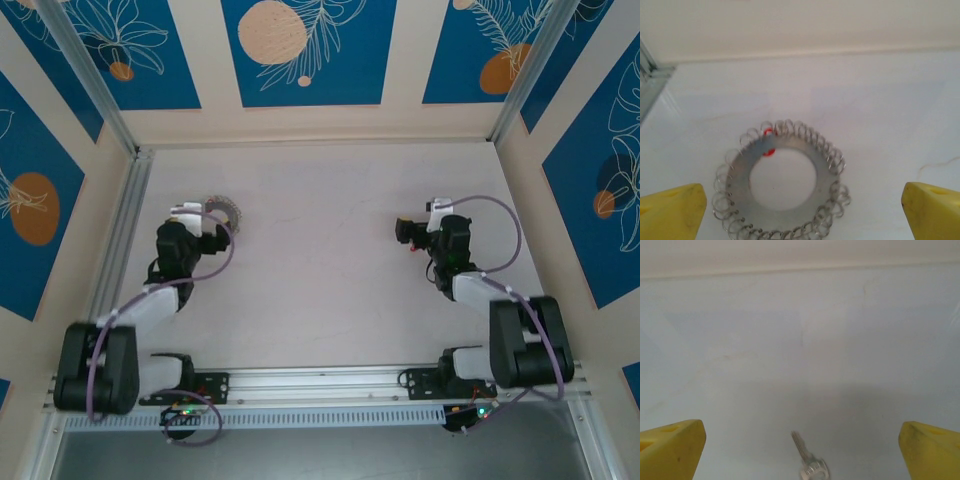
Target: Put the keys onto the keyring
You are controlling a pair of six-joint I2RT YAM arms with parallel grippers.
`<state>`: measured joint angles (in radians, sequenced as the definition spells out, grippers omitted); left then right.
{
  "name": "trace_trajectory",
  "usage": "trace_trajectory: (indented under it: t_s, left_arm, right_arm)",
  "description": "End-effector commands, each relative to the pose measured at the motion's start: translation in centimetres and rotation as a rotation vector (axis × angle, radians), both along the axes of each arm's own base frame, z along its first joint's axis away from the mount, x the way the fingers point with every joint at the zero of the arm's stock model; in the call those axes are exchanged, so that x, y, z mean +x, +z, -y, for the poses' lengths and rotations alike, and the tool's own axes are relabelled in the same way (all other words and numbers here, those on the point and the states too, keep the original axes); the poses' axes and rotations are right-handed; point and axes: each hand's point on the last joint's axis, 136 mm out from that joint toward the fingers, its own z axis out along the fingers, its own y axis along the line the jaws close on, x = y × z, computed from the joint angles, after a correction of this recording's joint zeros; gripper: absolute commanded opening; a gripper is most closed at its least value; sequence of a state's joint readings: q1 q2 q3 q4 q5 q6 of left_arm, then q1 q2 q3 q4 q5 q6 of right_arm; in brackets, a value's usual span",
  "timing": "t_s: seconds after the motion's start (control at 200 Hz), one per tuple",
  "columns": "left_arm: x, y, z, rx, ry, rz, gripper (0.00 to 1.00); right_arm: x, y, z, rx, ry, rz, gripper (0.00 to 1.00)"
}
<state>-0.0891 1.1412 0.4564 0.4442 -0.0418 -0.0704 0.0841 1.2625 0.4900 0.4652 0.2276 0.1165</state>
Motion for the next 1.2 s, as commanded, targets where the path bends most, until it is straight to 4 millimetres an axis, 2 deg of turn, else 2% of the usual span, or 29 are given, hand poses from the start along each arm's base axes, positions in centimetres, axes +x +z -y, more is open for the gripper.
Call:
trace_trajectory:
  t_s: [0.0, 0.09, 0.165, 0.235, 0.335, 0.45, 0.59, 0.755, 0.875, 1.005, 1.195]
  left_arm:
    - [-2.9, -0.8, -0.2, -0.165, 0.129, -0.206, 1.0]
    - [-4.0, -0.3, 0.2, -0.243, 0.161, -0.331, 1.0]
    - [-3.4, 0.0, 2.3, -0.269, 0.062, -0.428, 1.0]
    - [-2.0, -0.2, 3.6, -0.281, 0.017, -0.516, 1.0]
    - [0.3, -2.1, 4.5, -0.256, -0.013, -0.638, 1.0]
    - [2.4, -4.4, 3.8, -0.188, 0.025, -0.719, 1.0]
    - [4.7, -6.7, 3.9, -0.157, 0.03, -0.779, 0.99]
    - [6.9, -8.9, 4.3, -0.148, 0.024, -0.819, 0.97]
    - [8.0, -10.7, 4.4, -0.132, 0.023, -0.862, 0.97]
    - [8.4, -12.6, 4.8, -0.13, 0.011, -0.923, 0.98]
    - [7.6, -13.8, 6.1, -0.122, -0.025, -0.963, 1.0]
  right_arm:
    - [-0.7, 3.2, -0.6, 0.035, -0.046, -0.066, 0.99]
    - [-1.8, 4.2, -3.6, 0.009, 0.032, -0.108, 0.99]
    - [-3.0, 4.5, -6.1, 0.027, 0.103, -0.176, 0.99]
    - [-4.4, 4.2, -8.0, 0.027, 0.186, -0.256, 0.99]
    - [-6.4, 3.8, -9.8, 0.069, 0.278, -0.35, 0.99]
    - [-8.4, 3.5, -11.2, 0.139, 0.356, -0.401, 0.99]
    - [-9.5, 3.2, -12.4, 0.155, 0.401, -0.421, 0.99]
    - [-9.3, 3.2, -13.3, 0.137, 0.446, -0.449, 0.99]
    - [-9.0, 4.0, -13.6, 0.137, 0.461, -0.434, 0.99]
    - [-9.0, 5.4, -13.9, 0.15, 0.477, -0.409, 0.99]
    - [-9.0, 8.0, -13.6, 0.144, 0.483, -0.349, 0.99]
